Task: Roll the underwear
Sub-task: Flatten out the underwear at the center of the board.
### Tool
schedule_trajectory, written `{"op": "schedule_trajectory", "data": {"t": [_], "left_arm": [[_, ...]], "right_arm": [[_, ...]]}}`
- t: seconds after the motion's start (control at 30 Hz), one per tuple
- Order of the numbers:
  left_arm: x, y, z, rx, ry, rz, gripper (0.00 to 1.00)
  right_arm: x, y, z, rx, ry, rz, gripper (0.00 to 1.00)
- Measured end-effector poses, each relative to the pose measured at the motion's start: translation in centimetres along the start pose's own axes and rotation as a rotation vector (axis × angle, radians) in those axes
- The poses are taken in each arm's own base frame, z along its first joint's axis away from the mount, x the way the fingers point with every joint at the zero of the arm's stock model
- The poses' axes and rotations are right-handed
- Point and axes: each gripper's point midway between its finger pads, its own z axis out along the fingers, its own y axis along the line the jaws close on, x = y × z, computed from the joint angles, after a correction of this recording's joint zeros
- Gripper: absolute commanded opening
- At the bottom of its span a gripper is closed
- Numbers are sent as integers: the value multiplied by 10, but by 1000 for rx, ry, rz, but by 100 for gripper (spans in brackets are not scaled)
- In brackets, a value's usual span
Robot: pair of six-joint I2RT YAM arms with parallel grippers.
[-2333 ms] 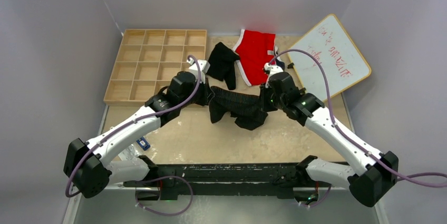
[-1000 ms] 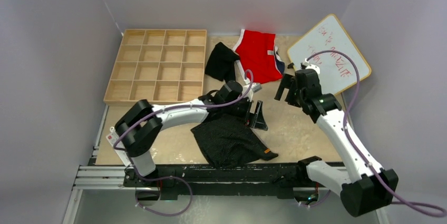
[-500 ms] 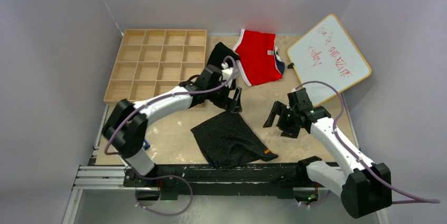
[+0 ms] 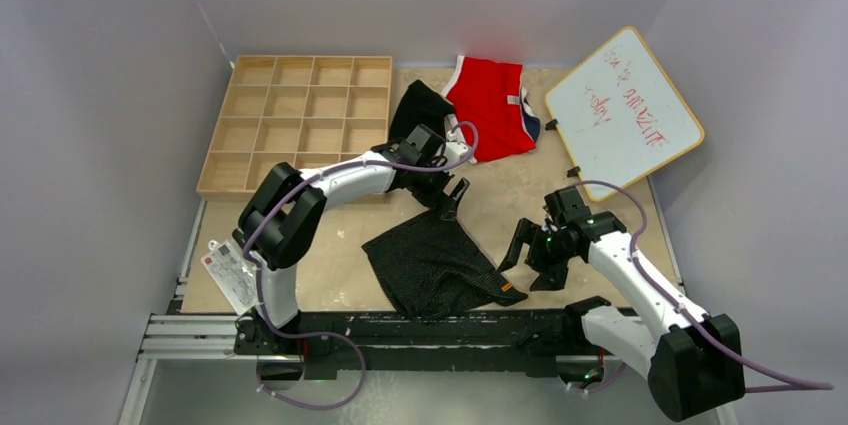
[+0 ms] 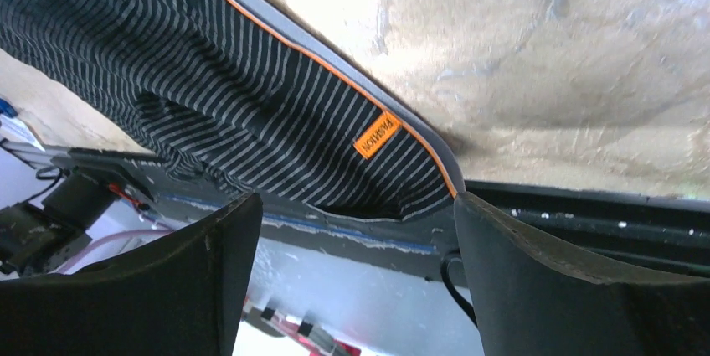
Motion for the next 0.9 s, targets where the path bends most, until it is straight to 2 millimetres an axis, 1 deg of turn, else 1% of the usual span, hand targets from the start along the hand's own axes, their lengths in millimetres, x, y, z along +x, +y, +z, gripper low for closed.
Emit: {"op": "schedule_trajectory", "data": {"t": [0.23, 0.43, 0.47, 0.57, 0.67, 0.7, 0.73, 0.77, 0.83, 0.87, 0.9], "left_arm": [[-11, 11, 8, -30, -9, 101, 86], [-4, 21, 25, -32, 27, 155, 83], [-7, 20, 25, -31, 21, 160, 82], [-10, 22, 28, -32, 16, 179, 76], [-11, 23, 30, -31, 13, 187, 60], [-11, 23, 30, -29, 15, 190, 54], [-11, 23, 31, -27, 16, 194, 51], [-11, 23, 31, -24, 18, 195, 50], [-10, 22, 31, -17, 23, 194, 50], [-9, 21, 31, -10, 26, 194, 48], [-8, 20, 31, -5, 27, 193, 44]], "right_arm": [[22, -6, 0, 3, 95, 26, 82], [32, -13, 3, 24, 145, 47, 83], [33, -14, 4, 29, 149, 50, 82], [34, -18, 7, 39, 150, 63, 81], [38, -23, 15, 41, 155, 88, 78], [38, -24, 17, 40, 157, 96, 76], [39, -24, 20, 37, 159, 110, 73], [39, -24, 22, 33, 160, 117, 71], [39, -23, 25, 20, 162, 133, 59], [38, -22, 27, 15, 158, 138, 57], [37, -20, 28, 8, 154, 142, 52]]}}
